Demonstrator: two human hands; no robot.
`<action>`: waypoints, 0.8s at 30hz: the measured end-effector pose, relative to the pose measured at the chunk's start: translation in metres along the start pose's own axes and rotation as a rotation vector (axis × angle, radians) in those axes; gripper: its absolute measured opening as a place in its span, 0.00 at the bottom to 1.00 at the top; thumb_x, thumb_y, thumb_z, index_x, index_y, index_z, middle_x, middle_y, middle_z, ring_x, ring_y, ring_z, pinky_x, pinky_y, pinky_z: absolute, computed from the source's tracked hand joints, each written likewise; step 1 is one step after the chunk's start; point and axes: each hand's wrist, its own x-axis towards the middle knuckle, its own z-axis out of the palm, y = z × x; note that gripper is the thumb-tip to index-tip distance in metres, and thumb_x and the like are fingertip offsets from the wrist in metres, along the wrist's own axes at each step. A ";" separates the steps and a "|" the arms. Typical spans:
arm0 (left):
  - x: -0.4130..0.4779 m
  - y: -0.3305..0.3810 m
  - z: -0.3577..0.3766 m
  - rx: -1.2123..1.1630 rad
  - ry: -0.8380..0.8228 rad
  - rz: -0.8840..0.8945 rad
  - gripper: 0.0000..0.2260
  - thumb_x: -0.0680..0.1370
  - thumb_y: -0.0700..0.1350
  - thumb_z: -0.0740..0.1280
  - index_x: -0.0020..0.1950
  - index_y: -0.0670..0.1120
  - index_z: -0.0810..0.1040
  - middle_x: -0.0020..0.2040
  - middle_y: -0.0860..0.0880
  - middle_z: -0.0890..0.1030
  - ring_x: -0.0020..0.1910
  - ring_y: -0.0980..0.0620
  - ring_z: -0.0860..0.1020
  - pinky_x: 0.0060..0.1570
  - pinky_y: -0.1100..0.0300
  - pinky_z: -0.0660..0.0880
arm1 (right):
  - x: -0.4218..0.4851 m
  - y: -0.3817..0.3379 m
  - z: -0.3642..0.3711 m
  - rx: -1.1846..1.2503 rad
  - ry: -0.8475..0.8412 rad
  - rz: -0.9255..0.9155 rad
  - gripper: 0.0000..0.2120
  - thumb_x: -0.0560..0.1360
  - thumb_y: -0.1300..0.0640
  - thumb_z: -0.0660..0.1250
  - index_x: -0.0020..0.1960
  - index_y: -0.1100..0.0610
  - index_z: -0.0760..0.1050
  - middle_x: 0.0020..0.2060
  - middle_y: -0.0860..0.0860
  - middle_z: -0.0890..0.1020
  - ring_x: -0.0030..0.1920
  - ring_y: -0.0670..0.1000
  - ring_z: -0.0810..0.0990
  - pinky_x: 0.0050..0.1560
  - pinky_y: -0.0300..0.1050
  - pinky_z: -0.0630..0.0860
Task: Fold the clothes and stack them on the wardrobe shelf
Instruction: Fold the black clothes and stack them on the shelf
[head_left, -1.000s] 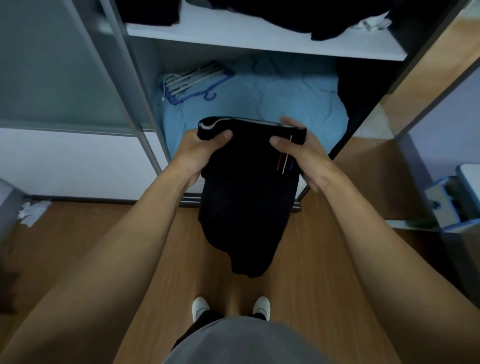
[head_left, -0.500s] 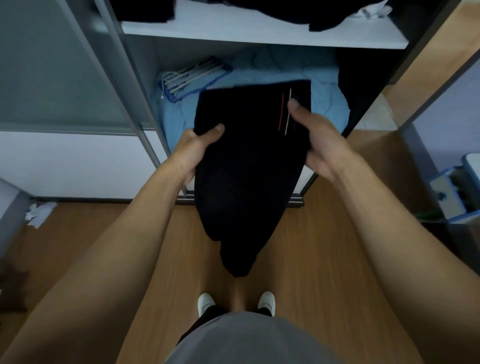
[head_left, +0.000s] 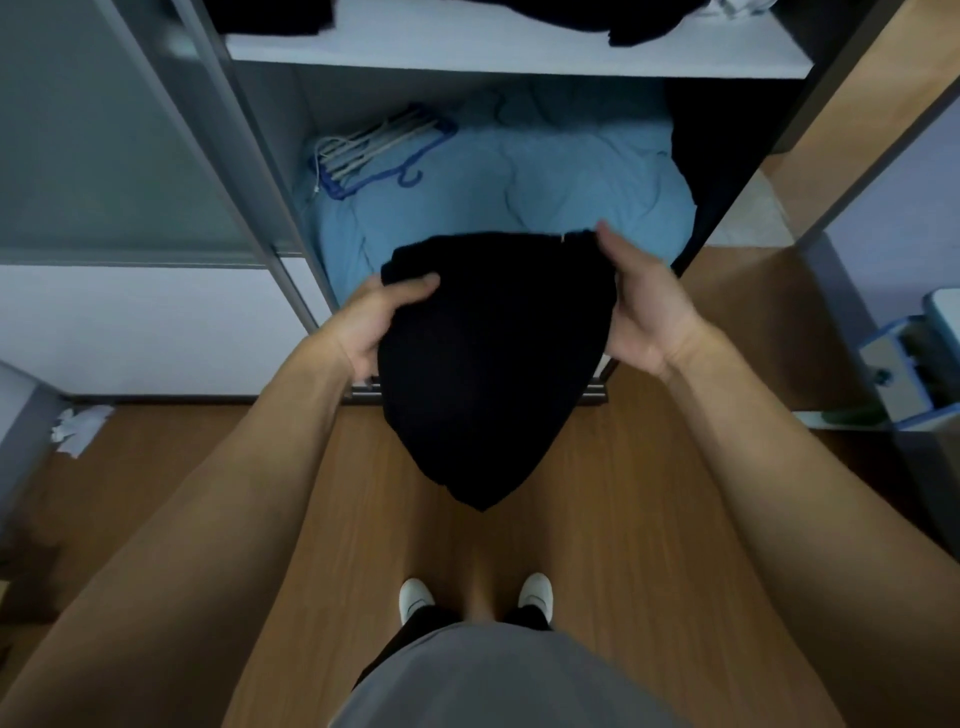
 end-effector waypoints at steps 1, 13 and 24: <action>0.002 0.006 0.005 -0.025 0.026 0.030 0.10 0.79 0.41 0.68 0.59 0.42 0.80 0.52 0.42 0.85 0.51 0.45 0.84 0.47 0.55 0.81 | -0.001 -0.004 -0.002 0.064 -0.050 -0.018 0.29 0.81 0.43 0.57 0.74 0.62 0.67 0.73 0.62 0.69 0.74 0.61 0.67 0.74 0.56 0.65; -0.008 -0.020 -0.016 0.139 -0.098 -0.215 0.20 0.74 0.57 0.69 0.62 0.49 0.79 0.57 0.50 0.85 0.57 0.54 0.83 0.47 0.63 0.80 | 0.009 0.041 -0.008 -0.023 0.125 0.069 0.17 0.80 0.49 0.67 0.62 0.61 0.79 0.57 0.57 0.84 0.56 0.56 0.84 0.54 0.52 0.82; 0.003 -0.013 0.010 -0.007 0.009 -0.007 0.11 0.78 0.39 0.70 0.59 0.41 0.81 0.52 0.43 0.85 0.52 0.45 0.84 0.48 0.55 0.81 | -0.001 0.040 -0.033 -0.036 0.010 -0.005 0.12 0.77 0.50 0.68 0.57 0.52 0.82 0.57 0.52 0.85 0.58 0.50 0.83 0.52 0.43 0.81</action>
